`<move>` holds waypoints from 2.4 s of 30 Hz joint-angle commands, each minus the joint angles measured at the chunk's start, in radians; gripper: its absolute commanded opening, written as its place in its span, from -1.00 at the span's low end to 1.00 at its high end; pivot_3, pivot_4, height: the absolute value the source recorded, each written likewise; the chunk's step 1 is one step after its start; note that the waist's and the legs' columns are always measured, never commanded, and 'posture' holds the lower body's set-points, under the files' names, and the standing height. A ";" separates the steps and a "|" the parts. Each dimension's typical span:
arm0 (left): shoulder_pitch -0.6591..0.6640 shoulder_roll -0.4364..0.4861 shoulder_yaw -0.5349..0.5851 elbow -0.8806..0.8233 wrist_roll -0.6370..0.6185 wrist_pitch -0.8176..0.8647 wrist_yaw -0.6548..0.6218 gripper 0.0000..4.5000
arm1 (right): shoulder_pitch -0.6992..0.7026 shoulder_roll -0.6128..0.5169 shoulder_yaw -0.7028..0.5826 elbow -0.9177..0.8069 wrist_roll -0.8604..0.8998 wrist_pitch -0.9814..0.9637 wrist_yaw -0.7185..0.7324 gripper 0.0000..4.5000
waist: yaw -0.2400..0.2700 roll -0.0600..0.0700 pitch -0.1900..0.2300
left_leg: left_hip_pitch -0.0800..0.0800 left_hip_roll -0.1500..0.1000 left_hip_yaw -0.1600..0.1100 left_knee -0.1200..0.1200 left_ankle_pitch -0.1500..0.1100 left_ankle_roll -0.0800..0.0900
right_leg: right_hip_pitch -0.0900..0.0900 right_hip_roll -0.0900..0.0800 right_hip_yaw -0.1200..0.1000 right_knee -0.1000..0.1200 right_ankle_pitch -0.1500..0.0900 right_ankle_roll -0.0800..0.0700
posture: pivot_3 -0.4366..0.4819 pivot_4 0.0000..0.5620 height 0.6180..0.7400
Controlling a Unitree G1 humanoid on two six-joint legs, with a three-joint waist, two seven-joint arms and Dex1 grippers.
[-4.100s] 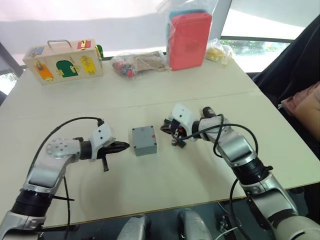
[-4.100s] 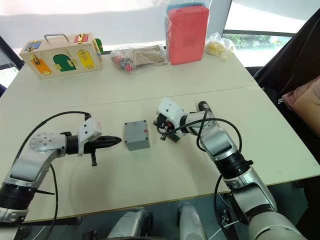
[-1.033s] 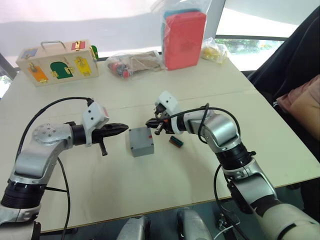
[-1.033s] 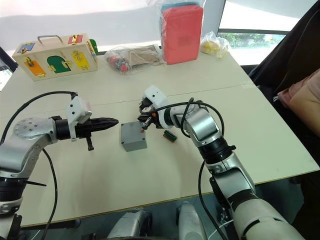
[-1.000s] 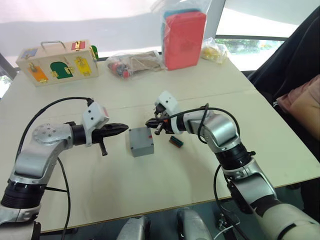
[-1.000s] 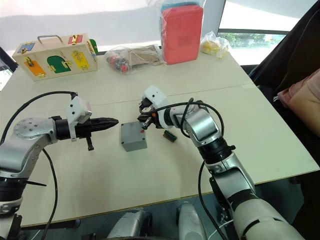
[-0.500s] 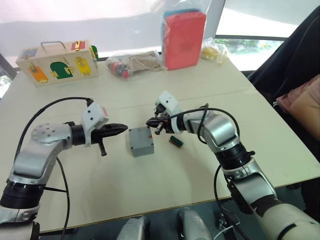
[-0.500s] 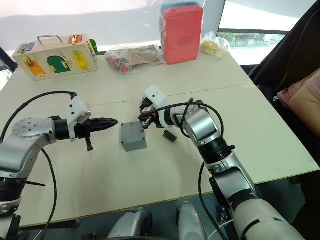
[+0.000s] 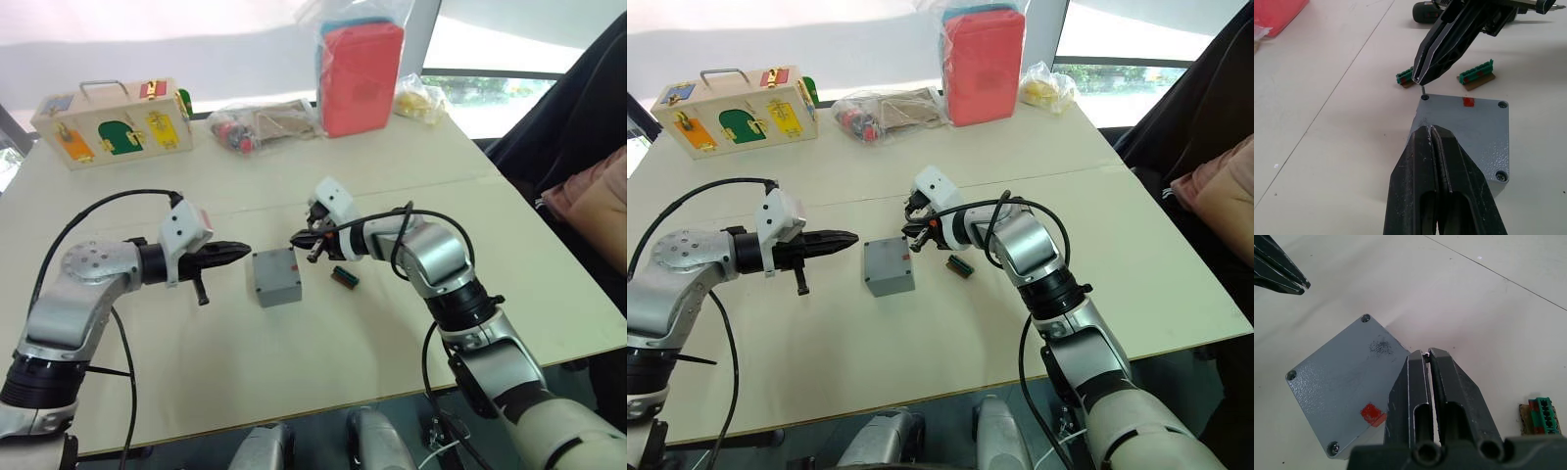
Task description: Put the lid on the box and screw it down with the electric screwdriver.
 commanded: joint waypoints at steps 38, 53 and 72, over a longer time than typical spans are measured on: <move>-0.004 0.005 0.009 -0.037 -0.005 0.004 0.019 -1.00 | 0.036 0.006 0.042 0.031 -0.019 -0.079 0.014 -0.97 | 0.000 0.000 0.000 | 0.000 0.000 0.000 0.000 0.000 0.000 | 0.000 0.000 0.000 0.000 0.000 0.000 | -0.05 -0.47 1.00; 0.017 -0.007 0.019 -0.108 -0.042 0.022 0.025 -1.00 | -0.027 -0.218 -0.026 -0.227 0.038 0.117 0.082 0.97 | 0.008 0.000 0.000 | 0.000 0.000 0.000 0.000 0.000 0.000 | 0.000 0.000 0.000 -0.001 0.000 0.000 | -0.05 -0.47 1.00; 0.025 -0.071 -0.022 -0.194 -0.071 0.008 0.051 -1.00 | -0.359 -0.580 0.319 0.401 0.003 0.474 0.306 0.97 | 0.028 0.001 0.001 | 0.000 0.001 0.003 0.000 -0.001 0.001 | 0.000 0.000 0.002 -0.003 0.000 0.000 | -0.05 -0.47 1.00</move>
